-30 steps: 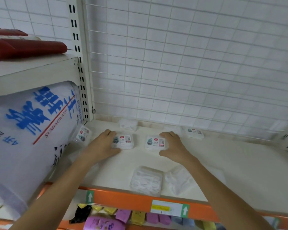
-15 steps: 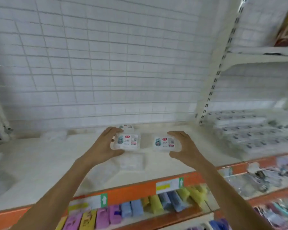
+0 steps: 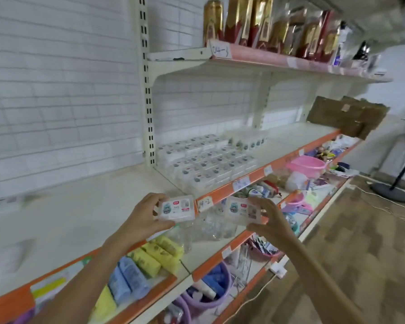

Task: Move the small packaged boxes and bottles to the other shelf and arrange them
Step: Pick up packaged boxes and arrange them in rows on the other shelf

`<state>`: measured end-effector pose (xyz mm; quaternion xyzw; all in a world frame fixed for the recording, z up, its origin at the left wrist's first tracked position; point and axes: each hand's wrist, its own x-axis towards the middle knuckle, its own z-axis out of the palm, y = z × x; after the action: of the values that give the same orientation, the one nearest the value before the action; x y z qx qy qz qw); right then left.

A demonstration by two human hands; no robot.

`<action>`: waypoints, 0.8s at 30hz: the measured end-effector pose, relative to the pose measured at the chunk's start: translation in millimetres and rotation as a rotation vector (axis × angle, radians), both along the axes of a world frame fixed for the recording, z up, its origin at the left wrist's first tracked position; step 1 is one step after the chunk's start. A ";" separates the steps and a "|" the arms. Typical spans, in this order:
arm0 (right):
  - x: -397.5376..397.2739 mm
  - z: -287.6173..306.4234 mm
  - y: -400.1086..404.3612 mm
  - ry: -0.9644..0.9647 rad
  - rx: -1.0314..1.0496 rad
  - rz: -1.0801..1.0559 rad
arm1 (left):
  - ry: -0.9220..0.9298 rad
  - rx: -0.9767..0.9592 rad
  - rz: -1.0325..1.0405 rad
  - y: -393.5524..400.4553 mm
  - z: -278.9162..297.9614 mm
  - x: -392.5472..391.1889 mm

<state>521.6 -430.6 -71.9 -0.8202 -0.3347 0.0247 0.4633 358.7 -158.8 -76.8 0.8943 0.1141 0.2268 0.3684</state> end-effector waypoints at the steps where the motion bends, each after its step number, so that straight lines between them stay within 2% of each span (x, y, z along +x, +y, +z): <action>1: 7.1 -2.9 -11.2 0.016 0.009 -0.020 | 0.007 0.003 -0.003 -7.5 -0.7 12.9; 6: 47.1 -12.7 -43.2 0.074 0.014 -0.111 | 0.029 0.003 -0.010 -27.0 -0.3 72.8; 12: 117.5 -2.7 -47.3 0.091 0.076 -0.146 | 0.005 0.094 0.002 -17.1 14.3 152.6; 19: 224.4 34.1 -4.2 0.029 0.072 -0.077 | 0.019 0.187 0.086 15.1 32.7 260.6; 24: 289.8 52.3 48.2 -0.023 -0.037 0.035 | 0.177 0.378 0.175 40.9 42.4 316.4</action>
<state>811.4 -382.4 -19.6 -0.8229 -0.3537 0.0294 0.4436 675.1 -117.9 -34.4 0.9506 0.1786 0.1958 0.1619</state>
